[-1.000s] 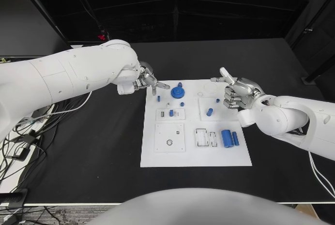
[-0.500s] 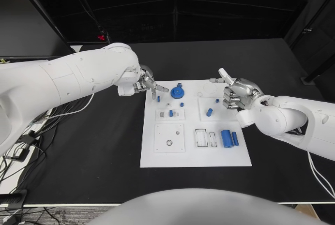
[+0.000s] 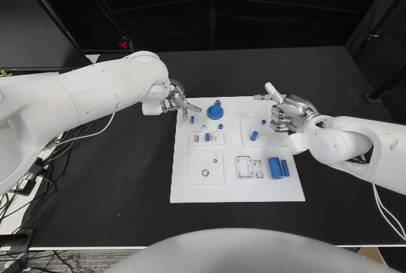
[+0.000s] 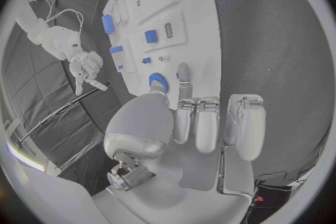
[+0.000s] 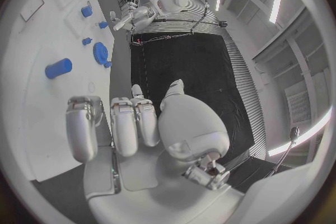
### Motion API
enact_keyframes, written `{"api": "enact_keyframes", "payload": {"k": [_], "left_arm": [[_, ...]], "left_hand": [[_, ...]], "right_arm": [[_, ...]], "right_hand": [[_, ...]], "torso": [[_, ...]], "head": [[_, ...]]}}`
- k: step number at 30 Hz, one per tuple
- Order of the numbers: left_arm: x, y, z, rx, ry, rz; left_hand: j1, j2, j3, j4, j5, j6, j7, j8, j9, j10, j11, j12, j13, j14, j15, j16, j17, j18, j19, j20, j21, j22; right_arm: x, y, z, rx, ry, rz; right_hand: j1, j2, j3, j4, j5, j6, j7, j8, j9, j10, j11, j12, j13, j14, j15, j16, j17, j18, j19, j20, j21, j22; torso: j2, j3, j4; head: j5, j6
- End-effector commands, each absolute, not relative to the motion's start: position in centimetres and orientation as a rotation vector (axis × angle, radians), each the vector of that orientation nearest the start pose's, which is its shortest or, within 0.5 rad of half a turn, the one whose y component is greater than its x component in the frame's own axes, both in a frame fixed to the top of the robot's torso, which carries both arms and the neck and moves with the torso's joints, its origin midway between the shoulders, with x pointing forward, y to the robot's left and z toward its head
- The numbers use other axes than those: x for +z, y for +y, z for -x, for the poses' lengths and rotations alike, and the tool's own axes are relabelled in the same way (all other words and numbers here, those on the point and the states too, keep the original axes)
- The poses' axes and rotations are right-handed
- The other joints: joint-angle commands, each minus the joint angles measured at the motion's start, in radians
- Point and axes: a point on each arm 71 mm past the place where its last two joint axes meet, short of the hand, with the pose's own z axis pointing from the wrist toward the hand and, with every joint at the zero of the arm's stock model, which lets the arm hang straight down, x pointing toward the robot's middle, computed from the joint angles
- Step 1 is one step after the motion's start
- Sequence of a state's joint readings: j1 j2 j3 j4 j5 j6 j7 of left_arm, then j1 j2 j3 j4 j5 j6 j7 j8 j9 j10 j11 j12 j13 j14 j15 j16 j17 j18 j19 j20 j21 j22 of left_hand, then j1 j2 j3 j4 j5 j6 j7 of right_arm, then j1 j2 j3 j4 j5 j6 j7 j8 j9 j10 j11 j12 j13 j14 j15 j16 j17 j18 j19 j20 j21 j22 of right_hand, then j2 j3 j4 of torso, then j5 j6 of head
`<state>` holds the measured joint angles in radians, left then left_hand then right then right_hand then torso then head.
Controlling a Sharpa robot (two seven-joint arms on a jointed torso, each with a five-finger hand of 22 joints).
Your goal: Assemble the parts on the task board
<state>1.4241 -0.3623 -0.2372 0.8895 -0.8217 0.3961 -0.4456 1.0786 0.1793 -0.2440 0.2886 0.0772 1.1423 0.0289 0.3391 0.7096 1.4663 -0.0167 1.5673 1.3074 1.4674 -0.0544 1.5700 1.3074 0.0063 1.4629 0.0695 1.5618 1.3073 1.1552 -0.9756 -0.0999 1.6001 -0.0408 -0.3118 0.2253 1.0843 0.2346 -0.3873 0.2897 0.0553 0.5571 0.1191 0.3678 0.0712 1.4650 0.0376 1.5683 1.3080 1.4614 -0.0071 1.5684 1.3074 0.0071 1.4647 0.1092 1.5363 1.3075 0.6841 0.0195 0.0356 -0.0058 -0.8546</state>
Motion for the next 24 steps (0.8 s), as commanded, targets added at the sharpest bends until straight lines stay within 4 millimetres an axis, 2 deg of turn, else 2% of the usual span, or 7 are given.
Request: {"api": "enact_keyframes", "payload": {"k": [1, 9, 14, 24], "left_arm": [[-19.4, 14.9, -58.0, -0.340, 2.502, 0.132], [-19.9, 14.8, -58.0, -0.340, 2.513, 0.130], [-20.3, 14.8, -58.2, -0.318, 2.505, 0.144], [-20.7, 15.0, -58.4, -0.295, 2.505, 0.150]], "left_hand": [[0.005, 0.006, -0.003, 0.001, -0.002, 0.008, -0.003, -0.005, -0.002, 0.104, -0.010, 0.003, 0.263, 0.103, -0.006, 0.001, 0.263, -0.004, 0.101, -0.007, 0.003, 0.261], [0.003, 0.008, -0.005, 0.003, -0.002, 0.009, -0.003, -0.008, -0.002, 0.104, -0.010, 0.003, 0.263, 0.103, -0.006, 0.001, 0.263, -0.002, 0.092, -0.008, -0.004, 0.257], [-0.001, 0.013, -0.008, 0.004, -0.003, 0.010, -0.002, -0.011, -0.003, 0.104, -0.010, 0.003, 0.263, 0.103, -0.006, 0.001, 0.263, -0.001, 0.091, -0.008, -0.005, 0.257], [-0.009, 0.024, -0.015, 0.003, -0.004, 0.006, 0.000, -0.026, -0.005, 0.104, -0.008, 0.003, 0.263, 0.103, -0.006, 0.001, 0.263, 0.001, 0.083, -0.008, -0.012, 0.253]], "right_arm": [[-22.5, -25.0, -45.4, 1.345, 1.640, -1.243], [-22.5, -24.8, -45.4, 1.348, 1.641, -1.242], [-22.5, -24.8, -45.4, 1.348, 1.641, -1.242], [-22.5, -24.6, -45.5, 1.351, 1.643, -1.241]], "right_hand": [[-0.001, 0.008, -0.008, 0.001, -0.003, -0.003, -0.001, 0.003, 0.001, 0.106, 0.003, 0.002, 0.263, 0.109, 0.005, 0.002, 0.263, 0.009, 0.050, 0.003, -0.006, 0.241], [-0.001, 0.008, -0.009, 0.000, -0.003, -0.003, -0.001, 0.005, 0.001, 0.106, 0.003, 0.002, 0.263, 0.109, 0.005, 0.002, 0.263, 0.010, 0.049, 0.003, -0.007, 0.241], [-0.001, 0.008, -0.009, 0.000, -0.003, -0.003, -0.001, 0.005, 0.001, 0.106, 0.003, 0.002, 0.263, 0.109, 0.005, 0.002, 0.263, 0.010, 0.049, 0.003, -0.007, 0.241], [-0.001, 0.007, -0.010, 0.000, -0.003, -0.004, -0.001, 0.006, 0.001, 0.106, 0.003, 0.002, 0.263, 0.109, 0.005, 0.002, 0.263, 0.010, 0.049, 0.003, -0.007, 0.241]], "torso": [[0.000, 0.0001, 0.0000], [-0.001, -0.0009, -0.0010], [-0.002, 0.0004, 0.0003], [-0.003, 0.0000, -0.0004]], "head": [[0.001, -0.002], [0.004, -0.001], [0.004, -0.001], [0.006, -0.002]]}}
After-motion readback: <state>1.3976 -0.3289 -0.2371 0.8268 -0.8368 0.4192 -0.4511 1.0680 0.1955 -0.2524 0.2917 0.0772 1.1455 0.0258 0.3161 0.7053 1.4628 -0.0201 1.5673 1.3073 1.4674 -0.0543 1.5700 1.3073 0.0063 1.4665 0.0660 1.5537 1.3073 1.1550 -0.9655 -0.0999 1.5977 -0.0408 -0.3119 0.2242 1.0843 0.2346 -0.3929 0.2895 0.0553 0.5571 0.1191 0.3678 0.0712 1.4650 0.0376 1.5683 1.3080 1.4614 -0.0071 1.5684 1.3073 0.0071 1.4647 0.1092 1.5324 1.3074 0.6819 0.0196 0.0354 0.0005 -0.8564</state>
